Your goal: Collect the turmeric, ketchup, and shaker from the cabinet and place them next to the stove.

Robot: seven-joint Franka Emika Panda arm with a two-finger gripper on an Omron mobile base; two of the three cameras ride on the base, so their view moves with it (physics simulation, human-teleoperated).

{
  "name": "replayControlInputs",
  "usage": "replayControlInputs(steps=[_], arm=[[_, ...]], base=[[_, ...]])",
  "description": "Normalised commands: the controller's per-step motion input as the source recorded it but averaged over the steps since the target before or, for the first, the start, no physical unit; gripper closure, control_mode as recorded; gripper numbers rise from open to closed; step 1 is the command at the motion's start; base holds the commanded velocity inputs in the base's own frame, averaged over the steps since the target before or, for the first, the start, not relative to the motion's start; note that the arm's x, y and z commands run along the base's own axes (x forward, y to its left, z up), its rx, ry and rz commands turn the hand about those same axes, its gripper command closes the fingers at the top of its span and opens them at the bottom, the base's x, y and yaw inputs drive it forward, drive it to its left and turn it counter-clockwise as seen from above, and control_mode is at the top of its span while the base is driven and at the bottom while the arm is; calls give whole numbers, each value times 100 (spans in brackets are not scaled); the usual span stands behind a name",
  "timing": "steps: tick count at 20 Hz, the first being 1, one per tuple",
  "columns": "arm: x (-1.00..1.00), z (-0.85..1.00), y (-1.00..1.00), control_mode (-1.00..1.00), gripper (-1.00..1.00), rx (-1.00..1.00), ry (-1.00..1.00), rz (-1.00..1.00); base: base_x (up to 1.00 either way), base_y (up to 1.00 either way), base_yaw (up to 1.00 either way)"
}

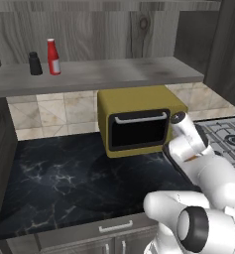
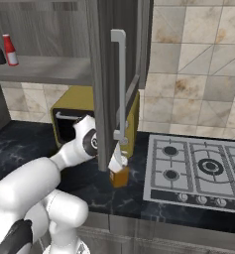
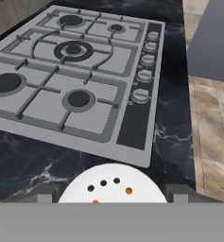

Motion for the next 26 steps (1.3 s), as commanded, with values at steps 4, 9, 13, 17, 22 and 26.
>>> replayControlInputs(steps=[4,9,13,17,22,26], arm=[[16,-29,-5,-100,100,0,5,0],[18,-29,-2,-100,100,0,5,0],[15,-18,-1,-100,100,0,1,0],[16,-18,-2,-100,100,0,0,0],[2,-22,0,-100,100,0,-1,0],[-2,-29,4,-100,-100,0,-1,0]], base=[[0,0,0],[0,0,0],[0,0,0],[0,0,0],[0,0,0],[0,0,0]])
